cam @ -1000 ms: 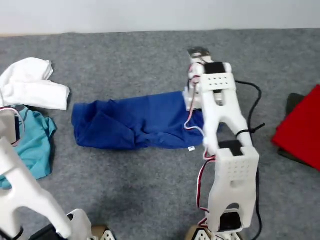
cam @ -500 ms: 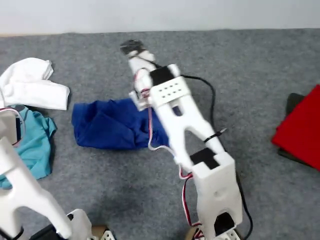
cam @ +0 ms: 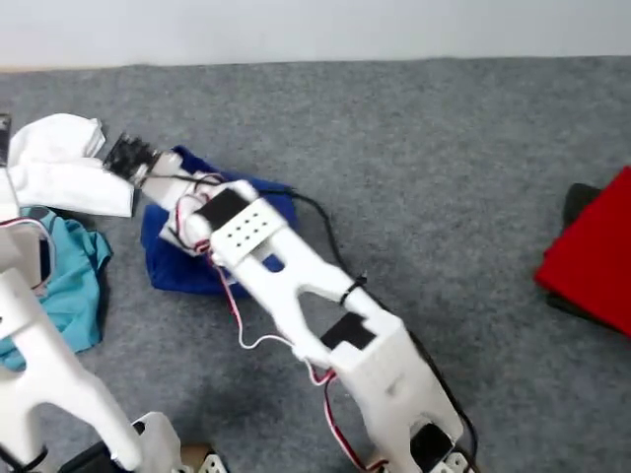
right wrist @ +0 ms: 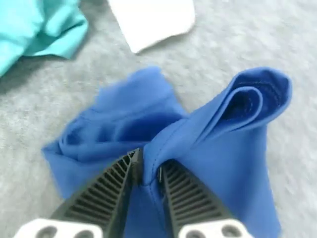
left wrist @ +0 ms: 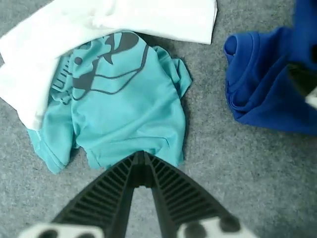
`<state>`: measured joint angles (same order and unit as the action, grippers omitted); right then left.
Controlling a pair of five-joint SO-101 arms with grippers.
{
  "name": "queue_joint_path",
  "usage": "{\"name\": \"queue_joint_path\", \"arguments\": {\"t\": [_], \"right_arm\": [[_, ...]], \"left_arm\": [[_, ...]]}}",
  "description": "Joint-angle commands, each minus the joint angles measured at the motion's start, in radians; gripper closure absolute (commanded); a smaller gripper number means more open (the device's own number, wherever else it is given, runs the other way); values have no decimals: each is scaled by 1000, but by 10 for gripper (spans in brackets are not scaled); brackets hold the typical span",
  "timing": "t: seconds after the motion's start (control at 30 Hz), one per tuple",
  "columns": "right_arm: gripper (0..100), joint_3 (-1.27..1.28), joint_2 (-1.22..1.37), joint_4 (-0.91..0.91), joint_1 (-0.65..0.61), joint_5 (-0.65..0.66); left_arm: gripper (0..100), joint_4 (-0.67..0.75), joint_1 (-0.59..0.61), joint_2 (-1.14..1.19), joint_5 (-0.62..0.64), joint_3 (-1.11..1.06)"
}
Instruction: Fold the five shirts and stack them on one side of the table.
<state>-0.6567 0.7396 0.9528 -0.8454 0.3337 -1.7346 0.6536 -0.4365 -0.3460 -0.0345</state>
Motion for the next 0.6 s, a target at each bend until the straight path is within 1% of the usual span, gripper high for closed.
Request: {"name": "queue_joint_path", "arguments": {"t": [0.0, 0.17, 0.23, 0.27, 0.4, 0.47, 0.57], "right_arm": [[987, -184, 64, -31, -33, 38], [987, -430, 239, 16, -59, 69], [969, -525, 295, 47, -59, 69], [937, -572, 320, 76, -58, 68], [753, -756, 384, 203, -56, 48], [731, -841, 395, 245, -53, 11], [731, -956, 395, 317, -38, 2]], "left_arm": [[996, -18, 3, -32, -8, -4], [996, -17, 3, -32, -8, -8], [996, -17, 3, -31, -8, -8], [996, -17, 3, -31, -8, -8], [996, -17, 3, -31, -8, -24], [996, -17, 2, -31, -8, -35], [996, -17, 3, -31, -8, -45]]}}
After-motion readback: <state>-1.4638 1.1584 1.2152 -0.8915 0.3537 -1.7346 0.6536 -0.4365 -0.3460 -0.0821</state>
